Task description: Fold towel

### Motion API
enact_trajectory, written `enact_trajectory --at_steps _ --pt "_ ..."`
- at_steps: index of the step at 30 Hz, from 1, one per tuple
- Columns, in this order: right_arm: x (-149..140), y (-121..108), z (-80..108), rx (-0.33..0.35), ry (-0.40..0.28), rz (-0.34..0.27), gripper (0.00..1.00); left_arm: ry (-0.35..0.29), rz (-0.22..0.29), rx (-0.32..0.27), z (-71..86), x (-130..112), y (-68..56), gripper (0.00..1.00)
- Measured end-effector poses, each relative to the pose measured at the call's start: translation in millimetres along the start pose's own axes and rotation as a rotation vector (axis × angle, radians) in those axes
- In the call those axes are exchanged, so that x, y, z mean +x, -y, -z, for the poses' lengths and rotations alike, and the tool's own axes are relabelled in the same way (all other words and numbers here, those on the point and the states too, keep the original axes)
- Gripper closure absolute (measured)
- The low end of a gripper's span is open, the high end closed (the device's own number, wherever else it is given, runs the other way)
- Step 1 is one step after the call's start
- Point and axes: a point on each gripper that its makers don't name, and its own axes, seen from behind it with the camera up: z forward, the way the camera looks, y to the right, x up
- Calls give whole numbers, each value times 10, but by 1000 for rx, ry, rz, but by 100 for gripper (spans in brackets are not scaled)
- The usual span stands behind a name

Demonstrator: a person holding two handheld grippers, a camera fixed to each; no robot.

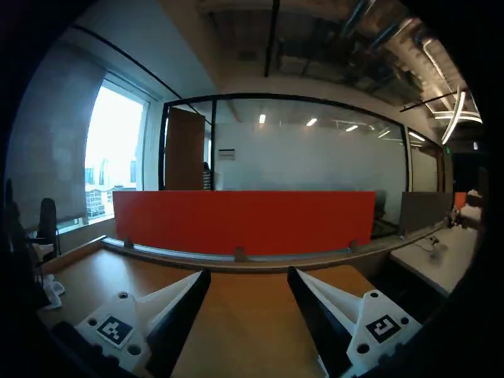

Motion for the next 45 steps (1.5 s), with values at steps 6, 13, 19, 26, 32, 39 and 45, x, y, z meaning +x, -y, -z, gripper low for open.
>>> enact_trajectory --at_steps 6,13,19,26,32,39,45 --pt "-49 26 64 -9 -2 10 6 -29 -22 8 -22 -95 48 2" --pt "-46 75 111 -12 -7 4 6 -65 -41 15 -1 -207 105 2" --pt "-39 124 147 -13 -18 -16 6 -89 -43 17 19 -355 124 2" --pt "-109 143 144 -11 -24 -14 6 -104 -39 23 25 -558 117 2" --pt "-184 119 120 -15 -41 -11 6 -116 -16 24 12 -751 102 2" --pt "-349 90 123 -18 -42 -11 6 -124 -5 26 -14 -954 94 2" --pt "-444 117 117 -14 -42 -8 6 -131 11 26 -55 -1094 98 2"
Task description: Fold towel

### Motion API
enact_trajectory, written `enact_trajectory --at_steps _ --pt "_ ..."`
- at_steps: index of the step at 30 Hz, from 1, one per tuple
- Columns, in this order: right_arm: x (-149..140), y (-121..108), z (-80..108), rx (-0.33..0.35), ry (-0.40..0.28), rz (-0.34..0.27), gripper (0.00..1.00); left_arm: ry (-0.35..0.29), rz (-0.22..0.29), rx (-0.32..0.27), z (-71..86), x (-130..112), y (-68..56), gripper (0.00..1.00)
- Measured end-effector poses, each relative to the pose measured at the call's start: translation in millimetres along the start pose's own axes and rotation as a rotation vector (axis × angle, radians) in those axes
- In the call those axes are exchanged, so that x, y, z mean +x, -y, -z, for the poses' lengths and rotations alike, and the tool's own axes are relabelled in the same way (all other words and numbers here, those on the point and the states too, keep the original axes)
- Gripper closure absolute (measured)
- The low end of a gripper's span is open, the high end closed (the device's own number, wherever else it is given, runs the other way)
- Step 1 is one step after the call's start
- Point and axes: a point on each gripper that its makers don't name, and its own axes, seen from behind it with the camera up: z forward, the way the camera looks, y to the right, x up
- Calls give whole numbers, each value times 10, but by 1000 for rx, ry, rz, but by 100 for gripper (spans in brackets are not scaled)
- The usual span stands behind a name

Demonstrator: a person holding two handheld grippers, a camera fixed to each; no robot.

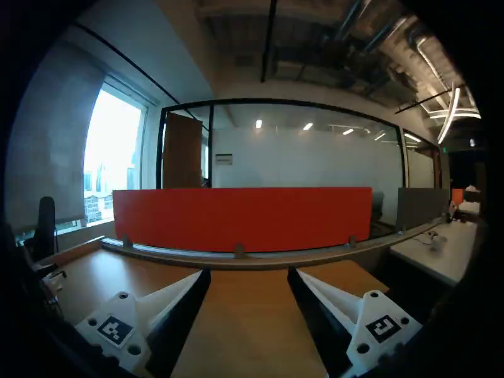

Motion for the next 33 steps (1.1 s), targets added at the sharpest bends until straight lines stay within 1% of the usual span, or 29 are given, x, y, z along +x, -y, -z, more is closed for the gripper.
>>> enact_trajectory --at_steps 6,12,21,27,33 --pt "-57 31 -12 1 -12 6 6 -7 18 0 -15 -110 15 2" --pt "-72 58 -38 1 -16 0 6 -18 31 4 -25 -149 30 2" --pt "-103 53 -63 -6 -15 0 6 -8 15 10 -50 -257 36 2" --pt "-142 16 -67 -14 -14 -3 6 2 8 7 -46 -309 -8 2" --pt "-139 3 -80 -11 -12 -1 6 10 -7 11 -30 -336 -26 2"
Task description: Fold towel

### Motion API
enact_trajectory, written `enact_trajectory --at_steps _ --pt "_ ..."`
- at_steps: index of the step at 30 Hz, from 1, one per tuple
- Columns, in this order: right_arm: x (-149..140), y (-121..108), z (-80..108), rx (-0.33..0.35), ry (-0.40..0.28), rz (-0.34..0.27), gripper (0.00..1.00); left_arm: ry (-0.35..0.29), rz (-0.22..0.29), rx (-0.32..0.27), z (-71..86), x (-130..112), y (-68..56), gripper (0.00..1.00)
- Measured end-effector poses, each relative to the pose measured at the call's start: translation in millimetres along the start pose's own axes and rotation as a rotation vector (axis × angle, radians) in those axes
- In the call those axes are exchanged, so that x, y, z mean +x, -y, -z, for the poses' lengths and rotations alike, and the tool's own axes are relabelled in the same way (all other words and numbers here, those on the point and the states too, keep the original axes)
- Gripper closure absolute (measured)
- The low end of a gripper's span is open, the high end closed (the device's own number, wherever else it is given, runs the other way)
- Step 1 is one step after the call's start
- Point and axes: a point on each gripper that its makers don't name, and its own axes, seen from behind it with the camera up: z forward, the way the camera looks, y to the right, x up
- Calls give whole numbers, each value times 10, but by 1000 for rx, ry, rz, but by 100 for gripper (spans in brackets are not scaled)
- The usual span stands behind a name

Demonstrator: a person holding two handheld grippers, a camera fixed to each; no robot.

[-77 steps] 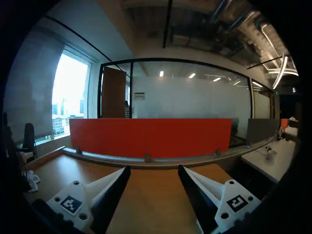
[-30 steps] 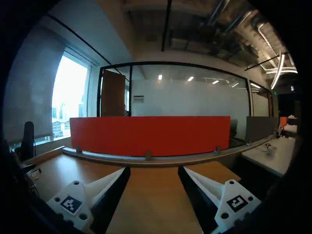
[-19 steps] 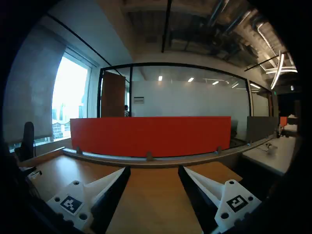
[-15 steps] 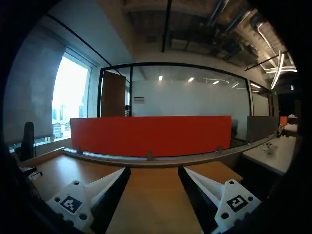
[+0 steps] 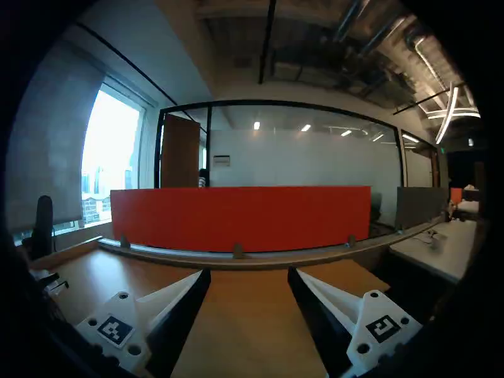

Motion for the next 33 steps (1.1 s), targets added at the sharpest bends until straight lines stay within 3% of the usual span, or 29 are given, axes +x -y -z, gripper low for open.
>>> enact_trajectory --at_steps 12,33 --pt "-58 -7 -33 11 4 -1 6 12 -52 2 8 -58 -65 2" --pt "17 -76 -25 20 -11 -2 6 13 -53 4 4 -57 -59 2"
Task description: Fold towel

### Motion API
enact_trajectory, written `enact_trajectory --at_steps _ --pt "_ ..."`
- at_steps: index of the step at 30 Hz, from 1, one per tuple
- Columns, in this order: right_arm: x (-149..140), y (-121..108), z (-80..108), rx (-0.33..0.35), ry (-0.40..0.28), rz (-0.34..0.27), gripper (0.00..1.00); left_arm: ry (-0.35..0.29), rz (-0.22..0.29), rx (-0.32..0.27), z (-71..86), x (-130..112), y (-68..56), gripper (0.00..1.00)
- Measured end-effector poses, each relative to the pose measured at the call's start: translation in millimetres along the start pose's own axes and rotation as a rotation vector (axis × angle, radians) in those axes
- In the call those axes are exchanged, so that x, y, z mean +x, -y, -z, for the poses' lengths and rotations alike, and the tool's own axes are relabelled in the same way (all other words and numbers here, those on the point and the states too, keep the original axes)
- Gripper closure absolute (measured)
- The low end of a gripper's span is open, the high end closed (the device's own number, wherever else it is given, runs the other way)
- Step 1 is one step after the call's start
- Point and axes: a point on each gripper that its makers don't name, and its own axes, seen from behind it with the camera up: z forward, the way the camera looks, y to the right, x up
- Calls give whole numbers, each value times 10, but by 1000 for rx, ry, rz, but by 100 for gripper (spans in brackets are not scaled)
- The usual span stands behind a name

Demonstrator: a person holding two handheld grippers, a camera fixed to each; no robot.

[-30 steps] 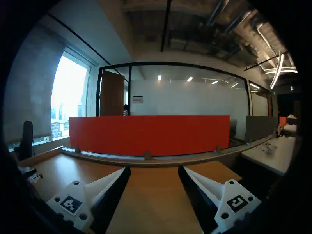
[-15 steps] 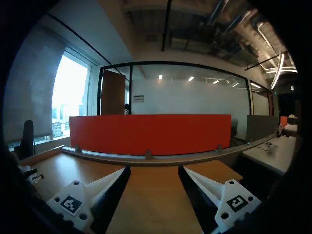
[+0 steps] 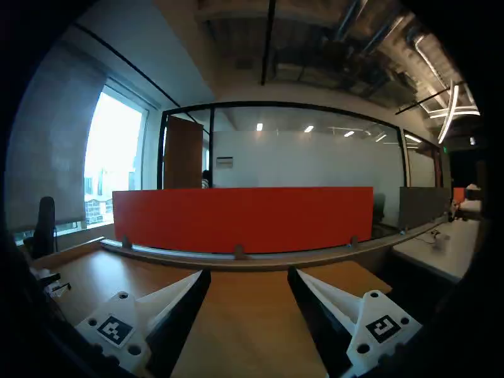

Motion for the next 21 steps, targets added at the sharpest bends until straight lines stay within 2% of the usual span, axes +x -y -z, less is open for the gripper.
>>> enact_trajectory --at_steps 9,21 --pt "70 -26 -5 7 -37 17 6 0 0 0 -3 -7 -11 2" --pt "-11 -154 7 -7 -66 -41 6 0 0 0 2 -11 -11 2"
